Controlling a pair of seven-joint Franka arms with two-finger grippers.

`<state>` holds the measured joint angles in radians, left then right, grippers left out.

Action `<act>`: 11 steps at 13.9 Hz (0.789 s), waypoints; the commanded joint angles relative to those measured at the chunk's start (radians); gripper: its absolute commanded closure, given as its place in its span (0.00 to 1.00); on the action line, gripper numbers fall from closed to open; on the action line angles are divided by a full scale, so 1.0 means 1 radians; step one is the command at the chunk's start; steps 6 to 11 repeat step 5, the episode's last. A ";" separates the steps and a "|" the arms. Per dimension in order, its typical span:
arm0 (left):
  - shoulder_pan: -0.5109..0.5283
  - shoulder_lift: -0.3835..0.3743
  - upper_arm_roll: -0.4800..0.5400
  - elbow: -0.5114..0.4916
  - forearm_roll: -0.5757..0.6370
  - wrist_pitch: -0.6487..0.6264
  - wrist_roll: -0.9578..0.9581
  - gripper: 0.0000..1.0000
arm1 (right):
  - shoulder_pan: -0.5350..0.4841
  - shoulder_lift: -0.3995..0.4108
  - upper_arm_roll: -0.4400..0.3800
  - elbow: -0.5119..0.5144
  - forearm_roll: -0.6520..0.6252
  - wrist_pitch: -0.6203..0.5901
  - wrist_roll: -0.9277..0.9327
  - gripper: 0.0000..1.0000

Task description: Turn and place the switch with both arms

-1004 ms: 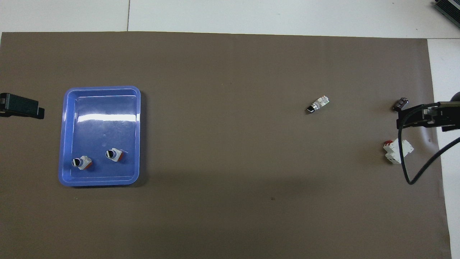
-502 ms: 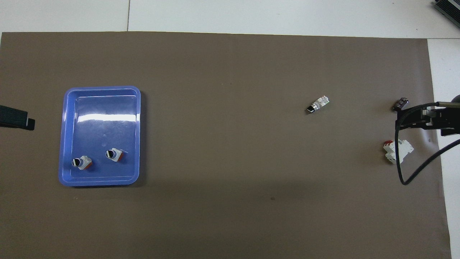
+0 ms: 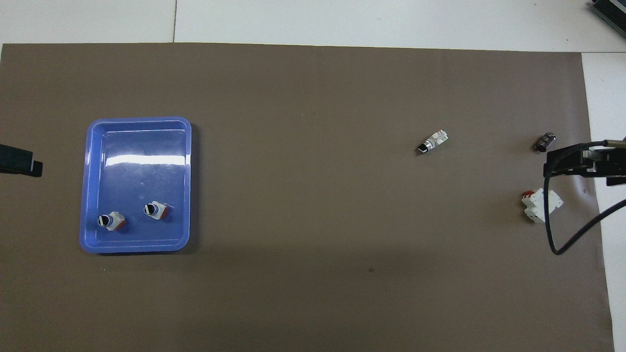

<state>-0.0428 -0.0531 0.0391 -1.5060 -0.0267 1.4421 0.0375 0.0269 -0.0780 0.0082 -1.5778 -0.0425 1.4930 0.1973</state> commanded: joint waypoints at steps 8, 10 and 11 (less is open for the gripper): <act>-0.009 -0.021 -0.015 -0.017 0.048 0.000 -0.004 0.00 | -0.009 -0.023 0.004 -0.025 0.013 0.000 0.014 0.00; -0.009 -0.021 -0.015 -0.017 0.048 0.000 -0.004 0.00 | -0.009 -0.023 0.004 -0.025 0.013 0.000 0.014 0.00; -0.009 -0.021 -0.015 -0.017 0.048 0.000 -0.004 0.00 | -0.009 -0.023 0.004 -0.025 0.013 0.000 0.014 0.00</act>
